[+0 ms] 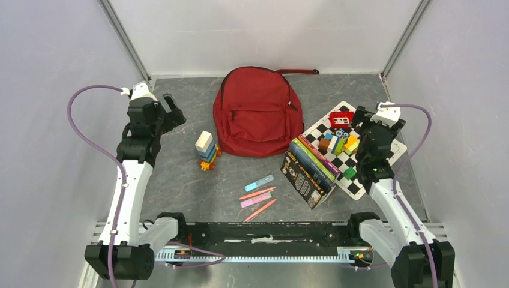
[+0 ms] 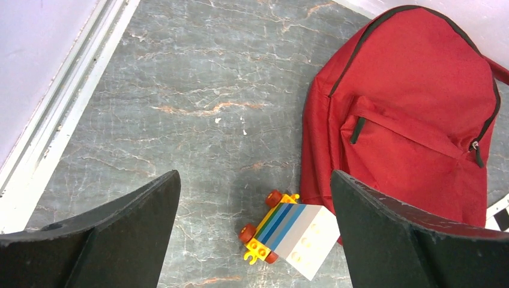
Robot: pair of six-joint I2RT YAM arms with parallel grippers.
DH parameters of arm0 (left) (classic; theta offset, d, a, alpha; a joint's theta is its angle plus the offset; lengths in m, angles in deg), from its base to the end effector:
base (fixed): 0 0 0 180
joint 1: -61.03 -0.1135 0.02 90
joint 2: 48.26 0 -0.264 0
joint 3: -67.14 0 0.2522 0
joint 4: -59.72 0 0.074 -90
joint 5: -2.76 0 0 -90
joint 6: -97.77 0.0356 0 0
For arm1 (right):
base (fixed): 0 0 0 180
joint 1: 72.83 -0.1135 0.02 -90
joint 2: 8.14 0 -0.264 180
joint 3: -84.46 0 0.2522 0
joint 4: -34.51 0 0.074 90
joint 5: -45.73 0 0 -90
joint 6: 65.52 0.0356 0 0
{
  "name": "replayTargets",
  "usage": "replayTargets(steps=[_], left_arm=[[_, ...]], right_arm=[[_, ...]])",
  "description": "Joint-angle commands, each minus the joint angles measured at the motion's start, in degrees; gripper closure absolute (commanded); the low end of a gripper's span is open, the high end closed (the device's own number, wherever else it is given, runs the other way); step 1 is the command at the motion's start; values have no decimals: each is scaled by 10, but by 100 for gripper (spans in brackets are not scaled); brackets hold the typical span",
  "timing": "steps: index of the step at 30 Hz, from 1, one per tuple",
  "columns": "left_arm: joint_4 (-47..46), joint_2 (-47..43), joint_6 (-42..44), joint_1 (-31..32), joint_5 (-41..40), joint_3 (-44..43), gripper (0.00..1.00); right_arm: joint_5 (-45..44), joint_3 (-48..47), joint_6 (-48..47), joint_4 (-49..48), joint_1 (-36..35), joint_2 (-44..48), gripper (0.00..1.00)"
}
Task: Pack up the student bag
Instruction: Unzip the student bag at the center of the board.
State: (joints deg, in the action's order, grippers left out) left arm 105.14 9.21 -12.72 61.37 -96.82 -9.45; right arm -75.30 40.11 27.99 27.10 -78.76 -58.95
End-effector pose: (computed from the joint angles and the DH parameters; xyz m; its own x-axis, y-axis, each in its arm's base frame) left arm 0.2142 0.0047 0.3703 -0.3649 -0.3430 -0.8656 -0.2894 0.9254 -0.2447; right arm 0.2091 0.0033 0.2915 0.0424 0.0572 -0.9975 0.4223 0.9038 0.0697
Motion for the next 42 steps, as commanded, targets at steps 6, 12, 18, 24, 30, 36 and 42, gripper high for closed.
replayTargets(steps=[6,12,18,24,30,36,42], left_arm=[[6,0,9,0,-14,-24,0],[-15,28,10,0,22,-29,0],[-46,97,7,1,113,-61,0],[-65,188,-16,7,170,-87,0],[-80,302,-24,34,201,-131,0],[-89,408,-38,38,219,-176,0],[-63,496,-51,46,237,-239,6]], right_arm=[[0,-96,8,116,2,-46,2],[39,-118,-3,140,1,-73,2],[174,-151,16,158,1,-133,2],[285,-230,63,187,1,-236,5],[343,-327,114,211,-6,-359,9],[414,-444,169,210,-26,-501,16],[436,-545,154,256,-51,-613,19]])
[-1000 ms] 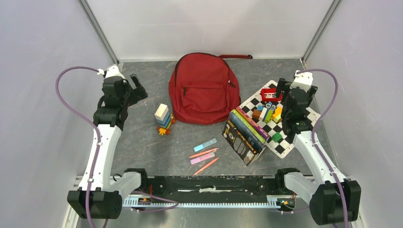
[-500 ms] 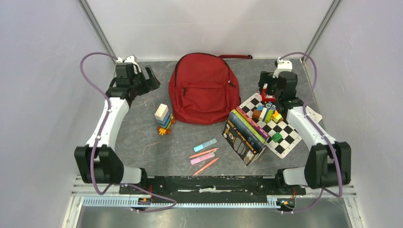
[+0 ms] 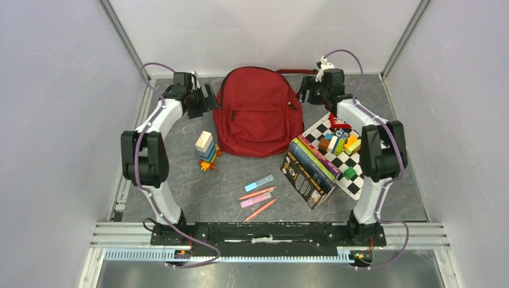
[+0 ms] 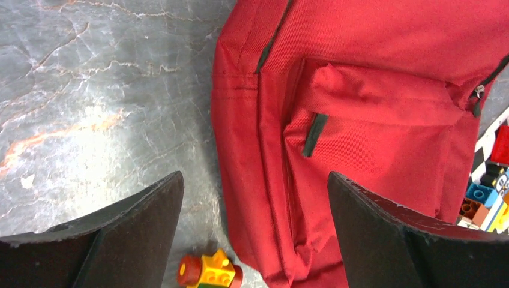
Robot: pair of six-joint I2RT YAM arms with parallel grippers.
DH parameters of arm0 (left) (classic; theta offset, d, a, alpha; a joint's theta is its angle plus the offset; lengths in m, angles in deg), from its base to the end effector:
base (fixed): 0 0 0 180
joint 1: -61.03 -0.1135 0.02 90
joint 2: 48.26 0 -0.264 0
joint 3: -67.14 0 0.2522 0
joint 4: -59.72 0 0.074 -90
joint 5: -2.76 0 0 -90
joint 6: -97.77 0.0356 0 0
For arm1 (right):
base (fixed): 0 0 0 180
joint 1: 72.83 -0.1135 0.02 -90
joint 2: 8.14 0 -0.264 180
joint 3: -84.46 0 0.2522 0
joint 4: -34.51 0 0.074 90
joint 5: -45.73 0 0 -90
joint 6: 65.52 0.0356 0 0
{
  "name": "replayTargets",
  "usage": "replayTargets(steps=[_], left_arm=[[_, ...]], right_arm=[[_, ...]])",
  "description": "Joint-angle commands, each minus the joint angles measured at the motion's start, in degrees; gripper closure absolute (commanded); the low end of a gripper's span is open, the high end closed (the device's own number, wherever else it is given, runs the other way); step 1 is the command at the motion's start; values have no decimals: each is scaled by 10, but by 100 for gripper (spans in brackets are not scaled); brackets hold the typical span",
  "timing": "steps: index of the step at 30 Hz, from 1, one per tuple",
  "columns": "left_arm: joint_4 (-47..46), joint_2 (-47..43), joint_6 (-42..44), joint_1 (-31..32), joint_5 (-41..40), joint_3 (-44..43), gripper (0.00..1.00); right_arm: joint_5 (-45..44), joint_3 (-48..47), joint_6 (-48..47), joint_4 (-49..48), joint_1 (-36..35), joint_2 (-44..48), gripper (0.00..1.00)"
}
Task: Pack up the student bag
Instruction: Unzip the student bag at the center of the board.
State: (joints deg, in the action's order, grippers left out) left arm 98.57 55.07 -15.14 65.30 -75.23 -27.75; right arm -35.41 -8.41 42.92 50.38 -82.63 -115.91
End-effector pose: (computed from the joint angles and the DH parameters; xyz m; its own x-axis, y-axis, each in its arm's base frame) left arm 0.4025 -0.0375 0.2534 -0.7581 -0.3252 -0.5653 -0.0885 0.9101 -0.4049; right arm 0.4308 0.0800 0.2442 -0.5727 0.2182 -0.7902 -0.1238 0.9298 0.3465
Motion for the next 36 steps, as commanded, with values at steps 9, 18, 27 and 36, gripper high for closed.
replayTargets(steps=[9,18,27,36], left_arm=[[40,130,-42,23,-2,-143,9],[96,200,-33,32,-60,-195,25],[121,214,-21,40,-54,-199,46],[113,210,-2,40,-34,-207,83]], right_arm=[[49,-178,-102,102,-20,-149,24],[40,-211,-137,100,-21,-185,37],[61,-187,-177,118,-39,-193,40],[42,-167,-180,120,-58,-179,43]])
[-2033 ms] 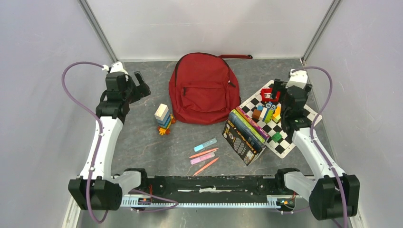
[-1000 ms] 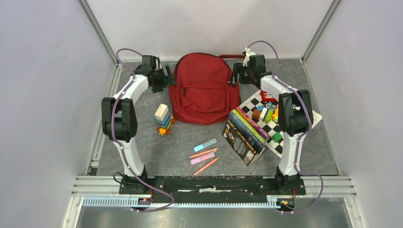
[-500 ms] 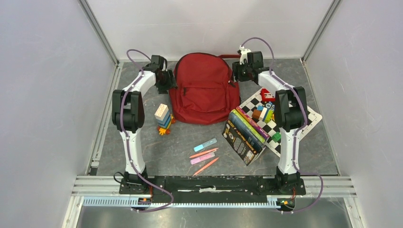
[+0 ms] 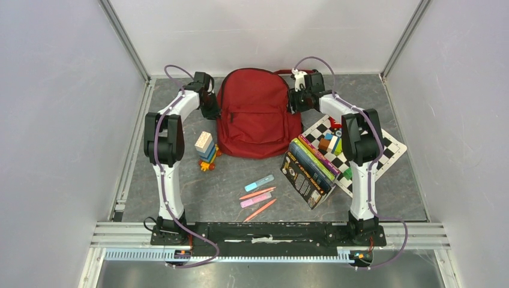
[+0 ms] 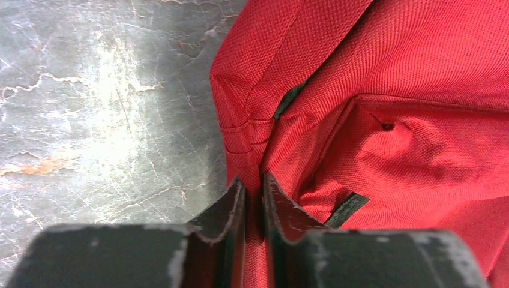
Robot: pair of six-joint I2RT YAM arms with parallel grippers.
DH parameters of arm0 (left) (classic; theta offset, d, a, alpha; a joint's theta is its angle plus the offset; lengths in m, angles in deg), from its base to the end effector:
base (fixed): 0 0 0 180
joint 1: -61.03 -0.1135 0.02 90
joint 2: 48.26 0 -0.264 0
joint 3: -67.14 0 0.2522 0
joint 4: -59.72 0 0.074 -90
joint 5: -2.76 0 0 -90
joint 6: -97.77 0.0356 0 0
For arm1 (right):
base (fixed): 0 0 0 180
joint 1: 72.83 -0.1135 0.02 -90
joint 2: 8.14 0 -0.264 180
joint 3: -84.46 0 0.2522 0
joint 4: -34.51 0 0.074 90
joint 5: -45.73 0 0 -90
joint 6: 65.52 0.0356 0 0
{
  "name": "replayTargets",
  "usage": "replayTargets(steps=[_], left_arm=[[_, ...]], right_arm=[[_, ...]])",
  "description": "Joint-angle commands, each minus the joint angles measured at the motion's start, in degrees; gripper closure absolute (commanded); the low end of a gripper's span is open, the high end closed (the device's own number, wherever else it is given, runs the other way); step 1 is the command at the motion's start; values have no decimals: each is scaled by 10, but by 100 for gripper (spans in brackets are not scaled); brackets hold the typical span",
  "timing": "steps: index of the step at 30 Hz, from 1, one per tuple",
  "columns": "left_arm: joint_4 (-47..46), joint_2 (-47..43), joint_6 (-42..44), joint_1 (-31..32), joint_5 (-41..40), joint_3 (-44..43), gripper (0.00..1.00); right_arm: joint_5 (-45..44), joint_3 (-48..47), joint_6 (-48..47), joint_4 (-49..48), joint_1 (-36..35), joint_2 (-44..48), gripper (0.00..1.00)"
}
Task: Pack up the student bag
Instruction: Unzip the student bag at the center of the board.
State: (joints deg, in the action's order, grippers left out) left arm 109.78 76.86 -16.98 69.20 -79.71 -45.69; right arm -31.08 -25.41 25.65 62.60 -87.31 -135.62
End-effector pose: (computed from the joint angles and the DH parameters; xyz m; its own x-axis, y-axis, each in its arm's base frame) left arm 0.4636 -0.0713 0.1789 -0.8805 -0.2929 -0.3728 -0.1845 0.9360 -0.2997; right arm 0.4791 0.1321 0.1689 -0.7009 -0.1605 -0.6949 -0.3835 0.9063 0.1775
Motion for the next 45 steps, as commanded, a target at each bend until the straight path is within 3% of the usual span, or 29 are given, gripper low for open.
replayTargets(steps=[1,6,13,21,24,26,31,40,45], left_arm=[[1,-7,17,1,11,-30,87],[-14,0,26,1,30,-55,97],[-51,31,33,3,54,-118,98],[-60,107,50,0,81,-245,95],[-64,102,61,-2,101,-238,60],[-53,92,73,-3,102,-235,43],[-14,25,106,-3,34,-203,16],[42,-102,118,-3,-34,-16,12],[37,-101,98,-3,15,38,24]], right_arm=[[-5,3,-21,-2,-12,16,47],[-29,11,-18,-2,-16,21,72],[-126,73,26,-29,-16,88,100],[-110,154,68,-37,-19,162,100],[-104,183,84,-38,-28,190,100],[-117,198,99,-40,-35,205,100],[-164,217,158,-64,-47,232,100],[-272,211,169,-62,-73,246,100],[-311,220,159,-63,-79,262,100]])
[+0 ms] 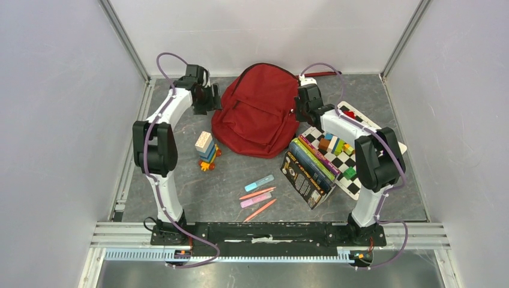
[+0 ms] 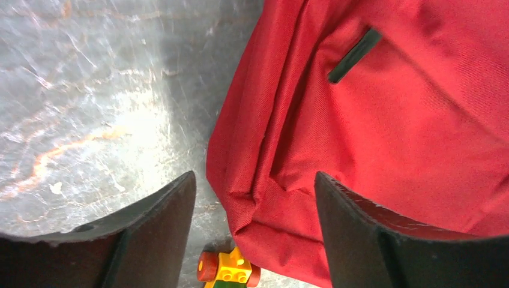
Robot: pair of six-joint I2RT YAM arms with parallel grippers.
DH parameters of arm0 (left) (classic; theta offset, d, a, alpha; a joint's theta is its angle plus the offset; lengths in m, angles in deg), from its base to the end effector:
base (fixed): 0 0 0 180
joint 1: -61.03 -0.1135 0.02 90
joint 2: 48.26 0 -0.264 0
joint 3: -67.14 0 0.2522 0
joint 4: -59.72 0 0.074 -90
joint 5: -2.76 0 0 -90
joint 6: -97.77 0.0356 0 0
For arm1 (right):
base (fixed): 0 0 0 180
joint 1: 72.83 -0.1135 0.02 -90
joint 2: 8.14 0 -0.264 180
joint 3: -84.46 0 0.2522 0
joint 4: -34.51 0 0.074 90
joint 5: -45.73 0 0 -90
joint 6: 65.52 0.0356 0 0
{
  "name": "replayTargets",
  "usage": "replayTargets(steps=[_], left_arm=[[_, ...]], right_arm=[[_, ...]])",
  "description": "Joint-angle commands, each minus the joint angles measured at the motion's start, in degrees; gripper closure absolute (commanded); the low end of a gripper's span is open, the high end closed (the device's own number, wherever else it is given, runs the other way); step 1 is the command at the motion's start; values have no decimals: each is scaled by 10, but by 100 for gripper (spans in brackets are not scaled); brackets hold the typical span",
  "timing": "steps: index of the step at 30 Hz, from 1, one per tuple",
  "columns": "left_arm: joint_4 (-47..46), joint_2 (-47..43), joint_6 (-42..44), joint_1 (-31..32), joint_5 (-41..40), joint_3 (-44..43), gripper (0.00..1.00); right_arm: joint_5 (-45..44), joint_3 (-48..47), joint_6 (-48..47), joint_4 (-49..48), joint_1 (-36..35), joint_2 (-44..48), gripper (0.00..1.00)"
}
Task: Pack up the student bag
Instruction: Unzip the student bag at the center of the board.
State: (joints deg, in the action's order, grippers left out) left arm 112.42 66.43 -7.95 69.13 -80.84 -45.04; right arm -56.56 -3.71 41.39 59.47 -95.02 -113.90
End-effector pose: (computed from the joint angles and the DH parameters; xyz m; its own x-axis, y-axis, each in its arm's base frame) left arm 0.4396 -0.0666 0.2525 -0.8376 -0.1527 -0.5244 -0.0249 0.9698 -0.2427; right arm 0.3846 0.1487 0.2178 -0.6642 0.0360 -0.7467 -0.0320 0.9966 0.0766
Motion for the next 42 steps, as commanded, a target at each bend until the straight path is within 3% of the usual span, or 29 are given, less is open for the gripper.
replayTargets(steps=[1,4,8,14,20,28,29,33,34,38,42], left_arm=[[10,8,5,-2,31,32,28],[3,22,-5,-2,36,27,47],[-5,40,-14,-2,60,11,61],[-31,63,-34,-2,73,-4,98],[-55,112,-53,-4,62,-108,98],[-98,176,-65,-14,51,-243,98],[-98,179,-59,-14,56,-251,95],[-103,158,-31,-12,75,-237,37],[-111,143,-20,-10,73,-218,29],[-159,71,26,2,51,-137,10],[-179,20,77,20,78,-97,6]], right_arm=[[-59,5,1,-32,-2,47,100],[-65,16,1,-32,-3,56,100],[-68,35,8,-32,-5,75,100],[-59,59,11,-25,-5,105,100],[39,65,-79,3,-23,103,100],[122,104,-61,12,-40,112,100],[120,104,-54,13,-41,113,98],[86,83,-41,19,-40,113,73],[84,78,-41,20,-40,111,68],[82,58,-49,19,-41,98,55],[82,33,-73,29,-41,84,48]])
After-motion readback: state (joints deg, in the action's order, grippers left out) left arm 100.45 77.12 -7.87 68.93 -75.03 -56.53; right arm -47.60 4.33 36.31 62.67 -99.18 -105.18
